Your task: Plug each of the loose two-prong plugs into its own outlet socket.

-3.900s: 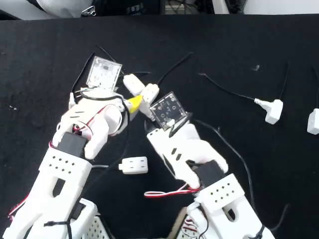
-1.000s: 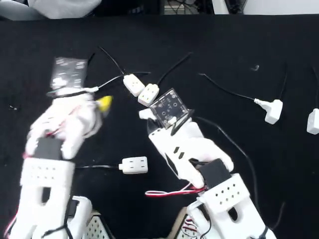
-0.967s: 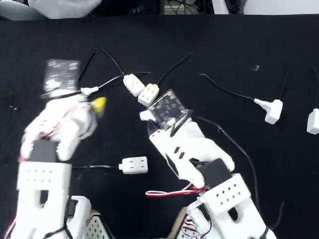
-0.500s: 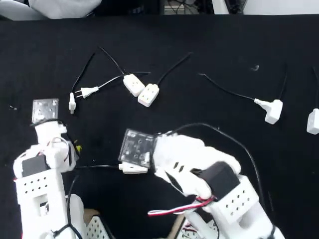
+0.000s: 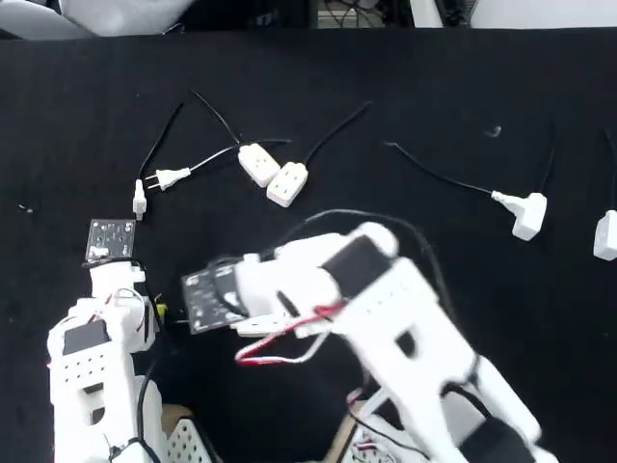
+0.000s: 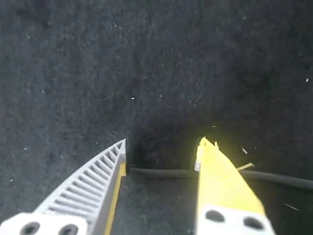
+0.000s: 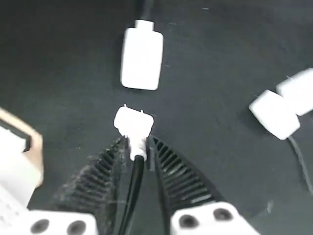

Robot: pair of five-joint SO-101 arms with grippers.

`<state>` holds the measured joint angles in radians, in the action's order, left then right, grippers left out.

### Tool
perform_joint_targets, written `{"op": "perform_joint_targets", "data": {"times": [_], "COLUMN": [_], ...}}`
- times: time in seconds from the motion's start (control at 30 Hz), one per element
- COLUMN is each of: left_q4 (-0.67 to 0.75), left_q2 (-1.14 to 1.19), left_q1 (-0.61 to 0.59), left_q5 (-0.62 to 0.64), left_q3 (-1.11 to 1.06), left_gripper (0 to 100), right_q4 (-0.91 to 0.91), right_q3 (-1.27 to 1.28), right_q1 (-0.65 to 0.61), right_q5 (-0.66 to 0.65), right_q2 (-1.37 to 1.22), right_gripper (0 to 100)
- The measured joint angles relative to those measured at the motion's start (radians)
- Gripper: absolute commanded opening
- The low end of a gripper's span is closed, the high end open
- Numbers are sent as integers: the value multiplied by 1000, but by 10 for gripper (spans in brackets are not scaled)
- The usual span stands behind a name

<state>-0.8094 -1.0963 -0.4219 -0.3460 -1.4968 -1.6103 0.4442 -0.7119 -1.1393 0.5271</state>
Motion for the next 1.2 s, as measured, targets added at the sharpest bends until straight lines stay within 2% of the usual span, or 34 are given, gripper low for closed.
{"op": "perform_joint_targets", "data": {"times": [0.57,1.2], "left_q4": [2,2], "left_q2": [0,0], "left_q1": [0,0], "left_q5": [0,-2], "left_q3": [0,0], "left_gripper": [230,230], "right_q4": [58,164], "right_q3": [-138,-75], "right_q1": [-38,-38], "right_q5": [-5,-5], "right_q2": [-290,-333], "right_gripper": [11,11]}}
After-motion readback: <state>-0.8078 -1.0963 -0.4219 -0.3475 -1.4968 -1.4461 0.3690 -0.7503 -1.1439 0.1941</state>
